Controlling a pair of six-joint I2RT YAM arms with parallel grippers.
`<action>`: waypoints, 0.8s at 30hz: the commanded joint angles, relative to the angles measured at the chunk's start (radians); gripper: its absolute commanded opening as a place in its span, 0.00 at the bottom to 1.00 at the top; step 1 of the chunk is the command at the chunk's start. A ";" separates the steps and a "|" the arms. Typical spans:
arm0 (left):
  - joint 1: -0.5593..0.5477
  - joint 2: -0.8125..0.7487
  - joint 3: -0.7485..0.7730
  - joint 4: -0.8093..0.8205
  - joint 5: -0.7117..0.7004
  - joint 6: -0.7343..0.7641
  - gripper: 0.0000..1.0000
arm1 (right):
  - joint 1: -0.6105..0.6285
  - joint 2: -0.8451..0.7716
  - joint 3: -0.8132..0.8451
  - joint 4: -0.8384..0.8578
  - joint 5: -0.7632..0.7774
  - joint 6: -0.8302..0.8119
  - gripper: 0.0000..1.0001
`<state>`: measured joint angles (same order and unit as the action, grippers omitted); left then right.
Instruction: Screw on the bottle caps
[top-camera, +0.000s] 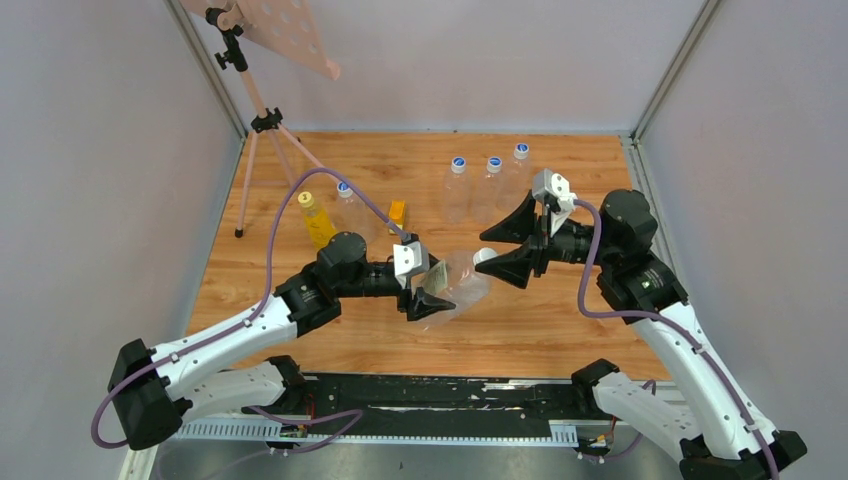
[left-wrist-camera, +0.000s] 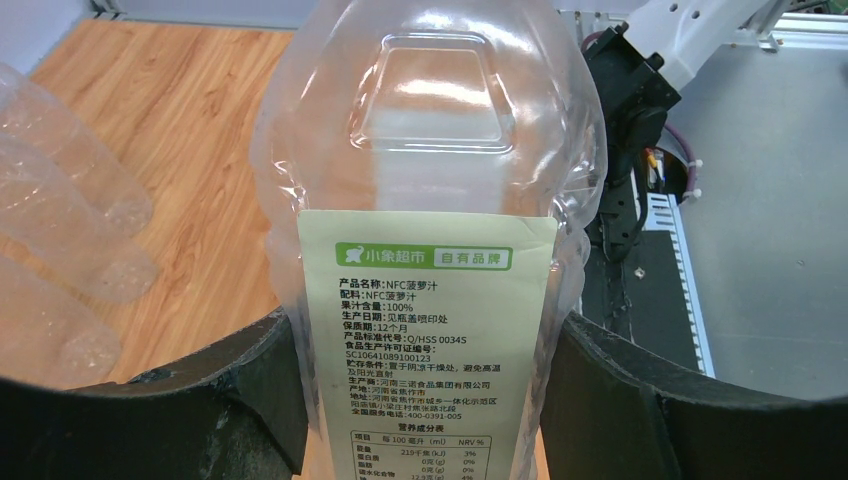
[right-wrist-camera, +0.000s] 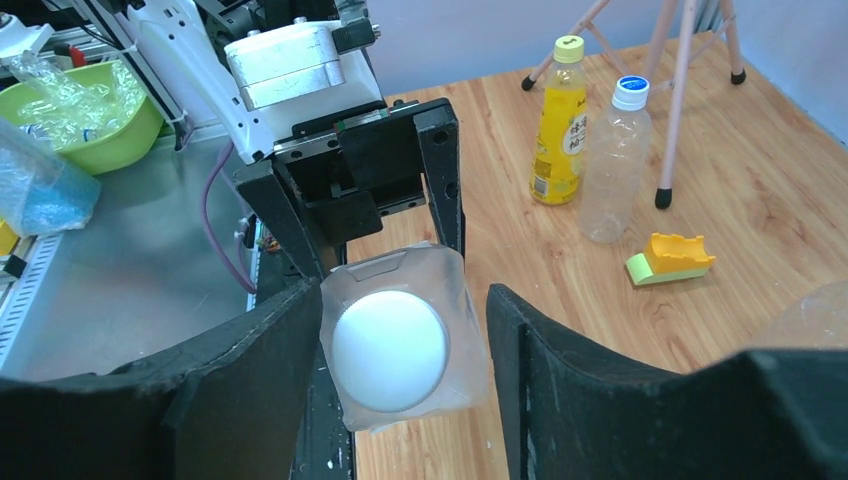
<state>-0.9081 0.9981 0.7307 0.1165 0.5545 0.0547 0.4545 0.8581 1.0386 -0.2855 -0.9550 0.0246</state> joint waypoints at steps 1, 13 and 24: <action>0.005 -0.003 0.055 0.073 0.031 -0.015 0.00 | -0.007 0.008 -0.006 0.043 -0.049 -0.016 0.60; 0.003 0.011 0.067 0.133 -0.160 -0.049 0.00 | -0.006 0.092 0.016 0.006 -0.033 0.081 0.24; -0.210 0.134 0.081 0.273 -0.947 0.269 0.00 | 0.029 0.157 0.030 -0.192 0.793 0.601 0.00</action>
<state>-1.0397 1.0706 0.7322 0.1532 -0.0109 0.1284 0.4629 0.9863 1.0428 -0.2989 -0.5995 0.3027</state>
